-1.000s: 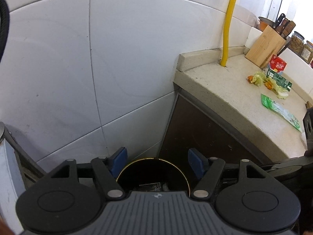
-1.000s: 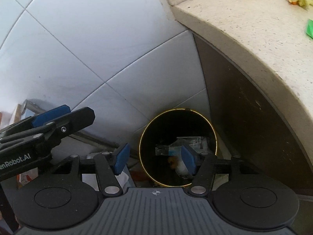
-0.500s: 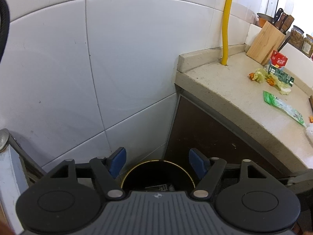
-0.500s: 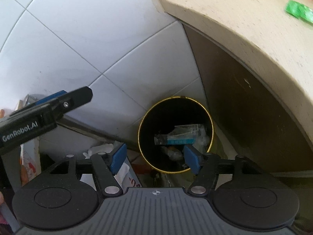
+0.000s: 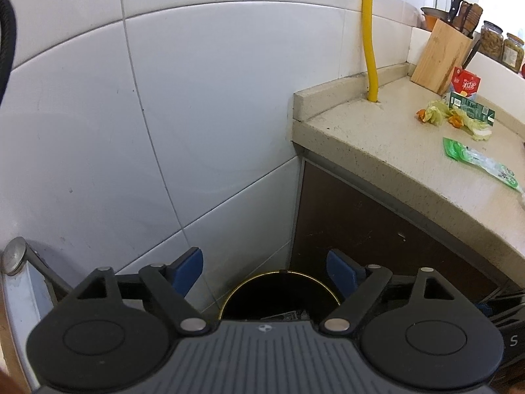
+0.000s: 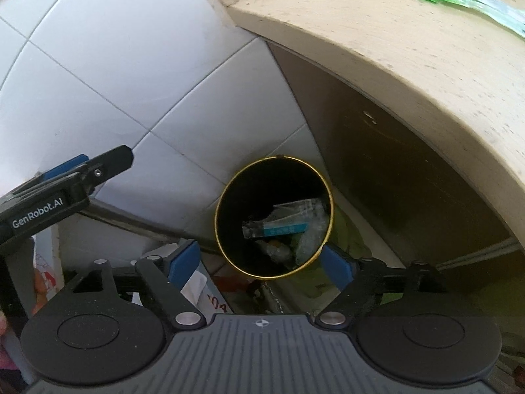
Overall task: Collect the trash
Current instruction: 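Raise both tools out of the bin back toward the counter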
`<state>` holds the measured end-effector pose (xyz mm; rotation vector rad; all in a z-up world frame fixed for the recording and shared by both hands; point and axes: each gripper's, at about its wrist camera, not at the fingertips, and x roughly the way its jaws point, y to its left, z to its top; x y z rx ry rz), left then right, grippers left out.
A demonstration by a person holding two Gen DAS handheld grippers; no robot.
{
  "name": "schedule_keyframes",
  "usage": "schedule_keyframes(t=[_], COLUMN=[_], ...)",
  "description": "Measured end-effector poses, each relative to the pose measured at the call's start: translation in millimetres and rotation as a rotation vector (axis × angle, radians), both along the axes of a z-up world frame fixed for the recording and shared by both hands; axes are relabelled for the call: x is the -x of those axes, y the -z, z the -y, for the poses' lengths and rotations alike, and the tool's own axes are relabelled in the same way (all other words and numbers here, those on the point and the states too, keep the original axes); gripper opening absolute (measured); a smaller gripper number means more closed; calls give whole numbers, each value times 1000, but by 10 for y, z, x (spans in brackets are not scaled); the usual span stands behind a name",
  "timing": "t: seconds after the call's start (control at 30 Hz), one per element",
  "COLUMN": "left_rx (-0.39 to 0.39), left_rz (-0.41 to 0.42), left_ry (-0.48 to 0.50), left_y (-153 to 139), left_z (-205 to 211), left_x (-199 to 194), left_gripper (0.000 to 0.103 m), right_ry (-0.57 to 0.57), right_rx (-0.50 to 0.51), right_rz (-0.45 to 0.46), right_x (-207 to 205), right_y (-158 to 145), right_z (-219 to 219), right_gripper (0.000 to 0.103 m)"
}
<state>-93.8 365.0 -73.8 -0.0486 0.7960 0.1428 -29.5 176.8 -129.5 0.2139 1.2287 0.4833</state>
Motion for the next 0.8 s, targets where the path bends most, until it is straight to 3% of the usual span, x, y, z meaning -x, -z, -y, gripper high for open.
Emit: schedule_keyframes(t=[0.8], left_rx=[-130], left_rz=[19], left_ry=[20], left_y=[-19], left_z=[158], left_x=[27], left_gripper=[88], right_ry=[62], right_rx=[34], right_rz=[-25], right_x=[115], right_y=[-79], right_z=[404], right_gripper=[88])
